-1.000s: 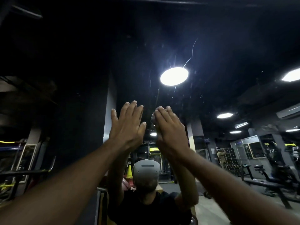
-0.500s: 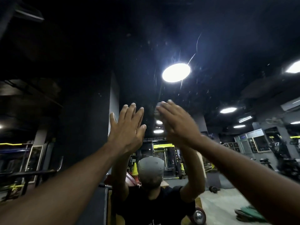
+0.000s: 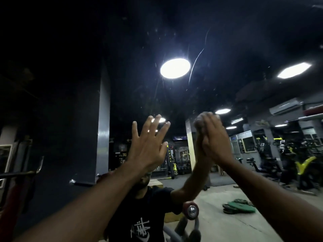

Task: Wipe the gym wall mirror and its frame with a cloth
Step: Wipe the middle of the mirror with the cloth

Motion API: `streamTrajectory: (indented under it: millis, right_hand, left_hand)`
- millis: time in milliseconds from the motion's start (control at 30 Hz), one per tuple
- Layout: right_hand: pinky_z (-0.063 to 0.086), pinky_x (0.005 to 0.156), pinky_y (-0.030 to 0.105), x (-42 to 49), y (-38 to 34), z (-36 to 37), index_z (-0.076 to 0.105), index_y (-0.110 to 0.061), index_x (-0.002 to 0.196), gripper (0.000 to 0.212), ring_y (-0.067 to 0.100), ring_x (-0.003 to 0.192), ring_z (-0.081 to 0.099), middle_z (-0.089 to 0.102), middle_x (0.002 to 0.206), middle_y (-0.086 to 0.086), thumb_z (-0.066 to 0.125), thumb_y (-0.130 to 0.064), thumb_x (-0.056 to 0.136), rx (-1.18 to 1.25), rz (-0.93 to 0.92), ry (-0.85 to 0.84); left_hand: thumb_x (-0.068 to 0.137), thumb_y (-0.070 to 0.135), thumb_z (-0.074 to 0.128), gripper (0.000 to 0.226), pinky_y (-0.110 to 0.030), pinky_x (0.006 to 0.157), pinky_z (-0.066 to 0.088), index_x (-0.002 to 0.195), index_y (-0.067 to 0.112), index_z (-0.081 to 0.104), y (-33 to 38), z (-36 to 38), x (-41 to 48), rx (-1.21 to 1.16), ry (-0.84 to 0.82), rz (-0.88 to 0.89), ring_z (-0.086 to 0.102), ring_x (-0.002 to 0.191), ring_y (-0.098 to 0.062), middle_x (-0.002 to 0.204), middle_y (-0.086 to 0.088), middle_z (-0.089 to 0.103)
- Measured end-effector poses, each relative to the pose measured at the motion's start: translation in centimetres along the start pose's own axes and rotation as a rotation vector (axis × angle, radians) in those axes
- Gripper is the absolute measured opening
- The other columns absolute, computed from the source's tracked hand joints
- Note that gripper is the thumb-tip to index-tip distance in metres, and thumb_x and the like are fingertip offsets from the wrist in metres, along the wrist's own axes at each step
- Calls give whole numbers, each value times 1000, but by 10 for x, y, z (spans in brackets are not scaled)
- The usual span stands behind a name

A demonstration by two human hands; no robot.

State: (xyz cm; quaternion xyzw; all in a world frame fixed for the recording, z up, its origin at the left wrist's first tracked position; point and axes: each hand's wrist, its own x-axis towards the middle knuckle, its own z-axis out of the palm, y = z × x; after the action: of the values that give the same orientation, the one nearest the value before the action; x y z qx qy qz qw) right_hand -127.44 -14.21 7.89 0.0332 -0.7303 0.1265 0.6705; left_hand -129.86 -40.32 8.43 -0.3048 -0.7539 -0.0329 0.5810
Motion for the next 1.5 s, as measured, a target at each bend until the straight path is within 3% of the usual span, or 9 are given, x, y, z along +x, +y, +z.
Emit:
streamTrajectory:
  millis: [133,333,533,633,733,933,1200,1400,1500]
  right_hand:
    - [40,112,52,2,-14,1,45,-22,138,44,29,135,44,48,142,4,35,-27,96,-4,278,216]
    - [22,121,49,-22,31,-14,29,-30,160,59,22,157,14,23,168,-4,35,-34,101,-91,-392,-136]
    - [43,107,52,24,73,-37,47,-21,137,47,30,132,44,49,141,6,30,-29,94,2,299,224]
    - [32,120,48,3,48,-24,39,-26,151,54,28,147,32,39,155,2,49,-14,98,-9,-67,105]
    - [18,121,38,15,70,-35,31,-30,158,50,17,155,11,26,167,-6,40,-34,109,-16,-386,-69]
    - [22,125,51,58,76,-39,34,-20,156,59,30,156,16,31,164,4,48,-14,99,36,157,168]
    - [21,122,45,81,101,-46,41,-29,151,47,25,154,20,35,162,-3,49,-24,105,5,-391,-46]
    - [47,103,48,148,67,-49,51,-16,137,50,32,129,48,47,142,12,61,-10,89,83,314,268]
    - [31,116,41,115,46,-27,50,-24,136,39,26,141,37,46,146,1,52,-13,99,60,-244,152]
  left_hand:
    - [96,51,29,68,-71,119,0,160,32,15,15,12,2,42,-62,-9,-7,157,-24,170,-3,1]
    - [94,48,38,67,-63,123,0,157,28,25,42,14,16,-2,65,-24,8,155,-25,166,-4,17]
    - [101,52,35,66,-67,121,-1,159,29,15,84,27,55,30,14,-81,-1,156,-29,169,-4,5]
    - [96,55,28,68,-68,121,2,157,26,17,89,37,55,62,40,-126,1,156,-30,167,-5,6]
    - [93,54,24,70,-63,123,-2,158,27,19,92,37,59,44,96,-100,0,156,-25,168,-2,8]
    - [104,47,32,66,-63,123,-5,162,28,6,95,29,96,80,72,-106,-10,157,-22,171,1,-3]
    - [100,43,40,62,-63,122,8,157,26,21,93,23,114,67,143,-137,9,154,-24,164,-1,17]
    - [102,41,37,54,-62,121,13,153,25,29,91,10,138,52,171,-130,16,152,-23,162,-1,24]
    - [103,41,35,59,-62,123,8,158,25,22,90,8,135,59,113,-124,10,155,-24,165,-2,17]
